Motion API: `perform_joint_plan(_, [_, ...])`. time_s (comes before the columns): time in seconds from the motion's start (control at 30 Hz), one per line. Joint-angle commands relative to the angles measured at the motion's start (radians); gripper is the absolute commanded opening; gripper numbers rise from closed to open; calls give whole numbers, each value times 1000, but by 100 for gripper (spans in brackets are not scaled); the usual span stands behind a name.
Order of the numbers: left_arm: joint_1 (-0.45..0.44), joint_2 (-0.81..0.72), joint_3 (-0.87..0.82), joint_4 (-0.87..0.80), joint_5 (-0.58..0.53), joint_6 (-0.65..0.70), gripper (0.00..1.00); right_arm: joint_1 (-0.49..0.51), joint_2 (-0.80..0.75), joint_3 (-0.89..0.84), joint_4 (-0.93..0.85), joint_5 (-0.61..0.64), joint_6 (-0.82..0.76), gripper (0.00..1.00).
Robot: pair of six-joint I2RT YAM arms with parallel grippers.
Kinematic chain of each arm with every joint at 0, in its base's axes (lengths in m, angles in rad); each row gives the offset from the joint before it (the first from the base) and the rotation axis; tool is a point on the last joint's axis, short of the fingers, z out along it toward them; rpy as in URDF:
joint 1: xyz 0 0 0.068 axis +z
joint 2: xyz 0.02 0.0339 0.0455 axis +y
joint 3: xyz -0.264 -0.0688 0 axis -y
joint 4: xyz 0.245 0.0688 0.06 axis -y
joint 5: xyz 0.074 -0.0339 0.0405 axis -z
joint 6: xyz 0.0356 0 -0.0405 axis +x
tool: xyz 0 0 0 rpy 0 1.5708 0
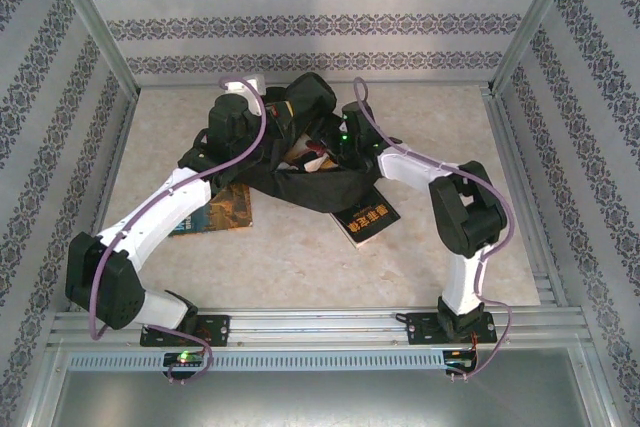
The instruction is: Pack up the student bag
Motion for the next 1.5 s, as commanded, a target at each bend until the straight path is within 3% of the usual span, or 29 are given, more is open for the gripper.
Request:
perform_joint_plan(0.0, [17,0,3,121,-4,-20,0,-10,-147,12,-175,24,-152,64])
perform_joint_plan(0.23, [34,13,9,99,-22,3,0,1,-275,12,-441,92,-320,64])
perform_joint_plan(0.47, [36,38,12,89,-16,-3,0,-24,-405,-80,-488,153,-394,61])
perform_joint_plan(0.63, [36,41,18,62,-25,-4,0,-57,-534,-174,-562,348,-459,41])
perform_joint_plan(0.67, [35,41,23,39,-36,2,0,-84,-564,-211,-578,370,-442,30])
perform_joint_plan(0.8, [36,47,34,-16,-61,27,0,-170,-598,-324,-611,294,-346,13])
perform_joint_plan(0.93, [36,64,50,-35,-69,37,0,-177,-590,-418,-569,236,-330,0])
perform_joint_plan(1.27, [36,127,160,-127,-100,94,0,-175,-396,-446,-437,129,-343,0])
perform_joint_plan(1.4, [35,140,183,-160,-81,86,8,-149,-330,-446,-471,147,-345,0])
perform_joint_plan(1.47, [31,145,187,-174,-54,72,20,-133,-332,-478,-479,154,-341,0])
